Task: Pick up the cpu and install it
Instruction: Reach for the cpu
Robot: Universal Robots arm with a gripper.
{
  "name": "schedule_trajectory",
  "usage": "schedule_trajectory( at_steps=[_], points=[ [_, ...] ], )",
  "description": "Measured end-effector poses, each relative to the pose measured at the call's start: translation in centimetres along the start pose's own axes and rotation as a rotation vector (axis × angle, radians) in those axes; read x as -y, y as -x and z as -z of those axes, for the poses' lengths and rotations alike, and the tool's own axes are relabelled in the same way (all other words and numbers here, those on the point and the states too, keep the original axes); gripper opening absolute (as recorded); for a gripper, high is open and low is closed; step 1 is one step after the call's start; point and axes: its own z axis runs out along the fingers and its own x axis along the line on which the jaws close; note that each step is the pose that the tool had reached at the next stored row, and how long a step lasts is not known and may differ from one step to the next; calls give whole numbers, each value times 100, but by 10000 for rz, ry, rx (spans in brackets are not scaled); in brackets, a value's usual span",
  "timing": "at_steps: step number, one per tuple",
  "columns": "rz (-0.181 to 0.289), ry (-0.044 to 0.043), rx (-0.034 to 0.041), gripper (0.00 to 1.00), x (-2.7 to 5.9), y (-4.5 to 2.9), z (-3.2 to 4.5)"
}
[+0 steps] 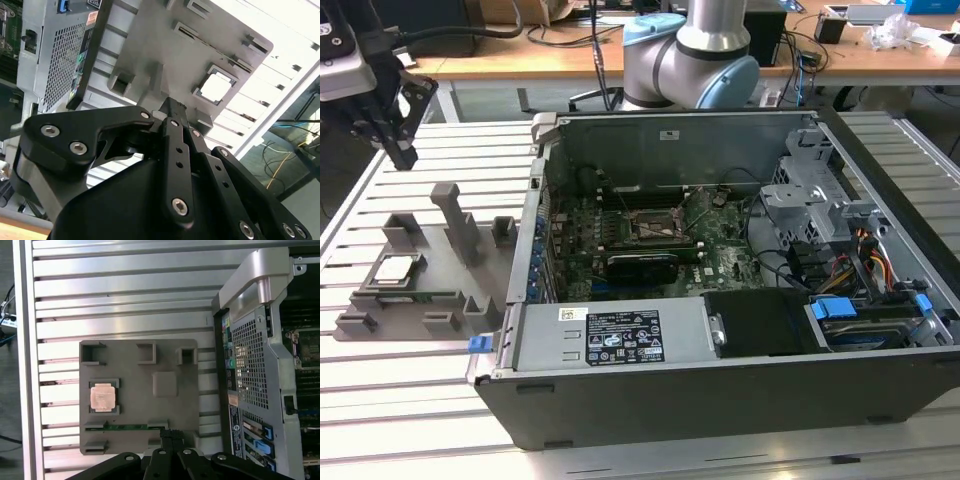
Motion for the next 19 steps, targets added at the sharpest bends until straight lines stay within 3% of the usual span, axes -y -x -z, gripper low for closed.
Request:
schedule_trajectory(
  at_steps=[19],
  points=[
    [0,0,0,11,38,-496,-6]
  ],
)
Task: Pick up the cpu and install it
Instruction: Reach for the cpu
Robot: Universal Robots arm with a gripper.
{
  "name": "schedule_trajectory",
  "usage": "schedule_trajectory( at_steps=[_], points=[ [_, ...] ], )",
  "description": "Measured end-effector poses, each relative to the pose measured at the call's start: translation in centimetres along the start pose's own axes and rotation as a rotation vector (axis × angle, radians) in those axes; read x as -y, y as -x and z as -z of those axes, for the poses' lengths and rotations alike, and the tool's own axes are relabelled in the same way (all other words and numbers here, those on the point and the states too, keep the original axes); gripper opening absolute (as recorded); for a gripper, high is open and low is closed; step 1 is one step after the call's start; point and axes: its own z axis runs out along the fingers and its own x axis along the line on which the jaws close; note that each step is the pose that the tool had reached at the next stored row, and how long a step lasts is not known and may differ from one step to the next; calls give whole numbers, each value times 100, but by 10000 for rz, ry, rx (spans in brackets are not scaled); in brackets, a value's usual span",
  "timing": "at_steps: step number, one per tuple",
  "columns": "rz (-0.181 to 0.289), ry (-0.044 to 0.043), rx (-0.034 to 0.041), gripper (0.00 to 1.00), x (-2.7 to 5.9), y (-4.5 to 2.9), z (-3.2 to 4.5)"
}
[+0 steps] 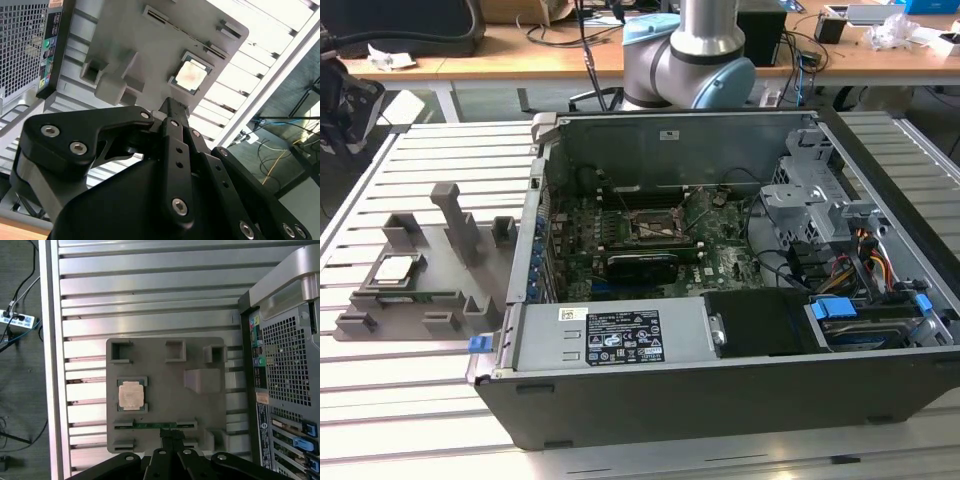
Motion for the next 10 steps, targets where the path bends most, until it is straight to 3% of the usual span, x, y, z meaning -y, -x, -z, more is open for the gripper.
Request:
schedule_trajectory(
  at_steps=[10],
  points=[
    [0,0,0,11,17,-220,-2]
  ],
)
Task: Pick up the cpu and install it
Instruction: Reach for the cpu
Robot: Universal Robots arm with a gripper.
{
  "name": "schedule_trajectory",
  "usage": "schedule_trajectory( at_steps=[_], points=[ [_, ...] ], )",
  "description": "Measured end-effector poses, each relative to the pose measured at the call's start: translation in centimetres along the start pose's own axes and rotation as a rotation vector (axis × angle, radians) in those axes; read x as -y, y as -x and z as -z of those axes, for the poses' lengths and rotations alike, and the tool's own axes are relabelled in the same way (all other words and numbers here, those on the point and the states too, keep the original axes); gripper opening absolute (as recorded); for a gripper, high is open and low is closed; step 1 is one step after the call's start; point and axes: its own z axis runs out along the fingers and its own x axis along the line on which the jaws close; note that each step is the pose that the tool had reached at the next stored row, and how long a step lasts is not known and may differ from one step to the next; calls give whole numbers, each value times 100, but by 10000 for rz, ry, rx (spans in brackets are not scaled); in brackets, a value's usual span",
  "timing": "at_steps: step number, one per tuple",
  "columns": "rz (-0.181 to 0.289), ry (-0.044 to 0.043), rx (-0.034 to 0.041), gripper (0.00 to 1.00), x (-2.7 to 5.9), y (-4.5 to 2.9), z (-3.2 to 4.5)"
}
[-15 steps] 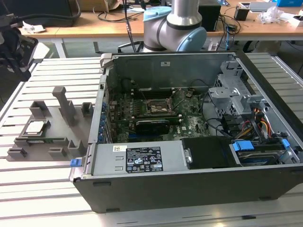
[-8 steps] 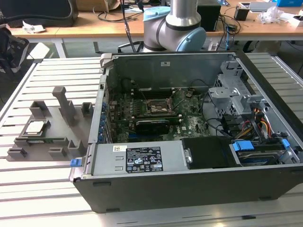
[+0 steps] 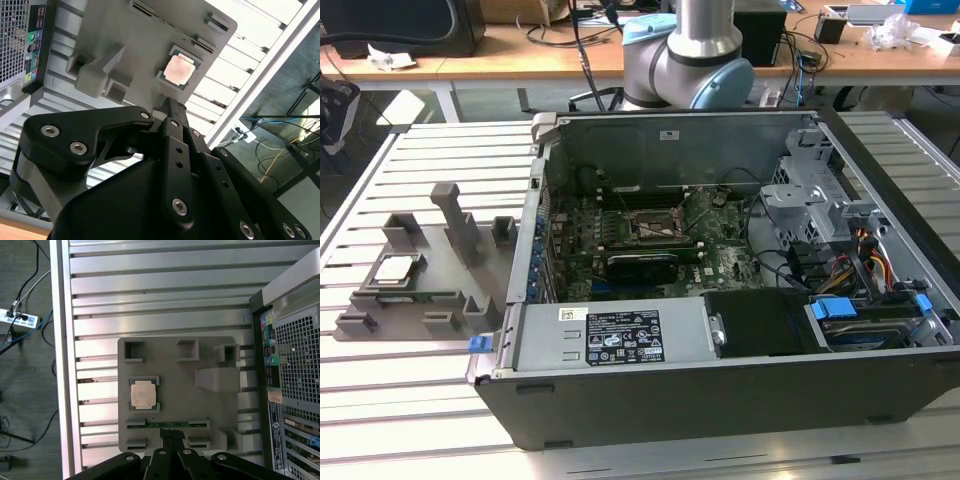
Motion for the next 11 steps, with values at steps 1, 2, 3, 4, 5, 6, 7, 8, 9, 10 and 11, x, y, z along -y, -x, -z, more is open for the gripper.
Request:
schedule_trajectory(
  at_steps=[1,2,3,4,5,6,7,8,9,10,11],
  points=[
    [0,0,0,11,1,-19,0],
    [-1,0,0,11,3,-35,-1],
    [1,1,1,11,4,-53,-1],
    [1,0,0,11,5,-68,-1],
    [0,0,0,11,7,-92,-1],
    [0,0,-1,11,10,-125,-1],
    [1,0,1,11,11,-139,-2],
    [0,0,0,11,13,-169,-2],
    [1,0,0,11,14,-182,-2],
    [0,0,0,11,16,-209,-2],
    [0,0,0,11,18,-236,-3]
  ],
)
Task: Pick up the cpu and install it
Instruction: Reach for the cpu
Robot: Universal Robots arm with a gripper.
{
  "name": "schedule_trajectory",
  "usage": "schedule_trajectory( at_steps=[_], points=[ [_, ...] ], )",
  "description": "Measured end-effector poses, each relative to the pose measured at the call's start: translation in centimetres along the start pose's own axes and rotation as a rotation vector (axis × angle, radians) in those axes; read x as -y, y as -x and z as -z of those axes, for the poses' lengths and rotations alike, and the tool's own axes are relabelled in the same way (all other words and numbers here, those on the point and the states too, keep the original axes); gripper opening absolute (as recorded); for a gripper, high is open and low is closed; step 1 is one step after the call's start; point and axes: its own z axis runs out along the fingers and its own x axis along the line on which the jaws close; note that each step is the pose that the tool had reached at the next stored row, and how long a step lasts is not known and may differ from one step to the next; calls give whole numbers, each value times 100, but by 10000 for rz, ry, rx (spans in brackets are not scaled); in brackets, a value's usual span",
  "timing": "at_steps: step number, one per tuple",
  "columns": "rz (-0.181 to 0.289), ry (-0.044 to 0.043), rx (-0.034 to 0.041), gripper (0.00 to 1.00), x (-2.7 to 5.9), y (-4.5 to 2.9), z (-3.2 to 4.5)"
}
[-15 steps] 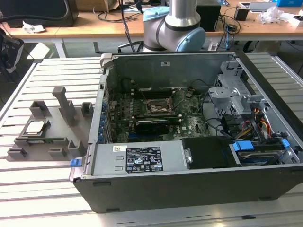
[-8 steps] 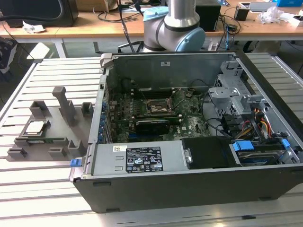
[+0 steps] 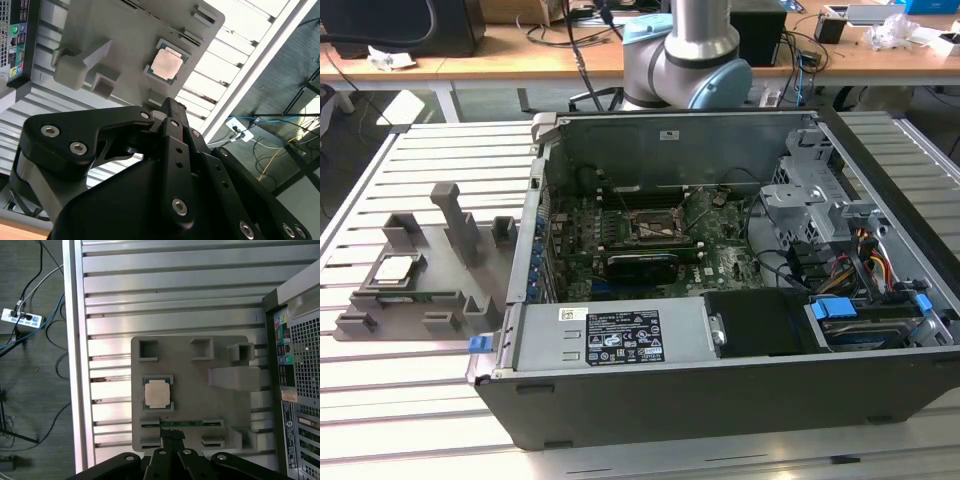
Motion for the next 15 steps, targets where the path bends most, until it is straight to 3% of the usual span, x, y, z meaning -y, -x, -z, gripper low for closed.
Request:
schedule_trajectory(
  at_steps=[15],
  points=[
    [0,0,0,11,20,-272,-3]
  ],
)
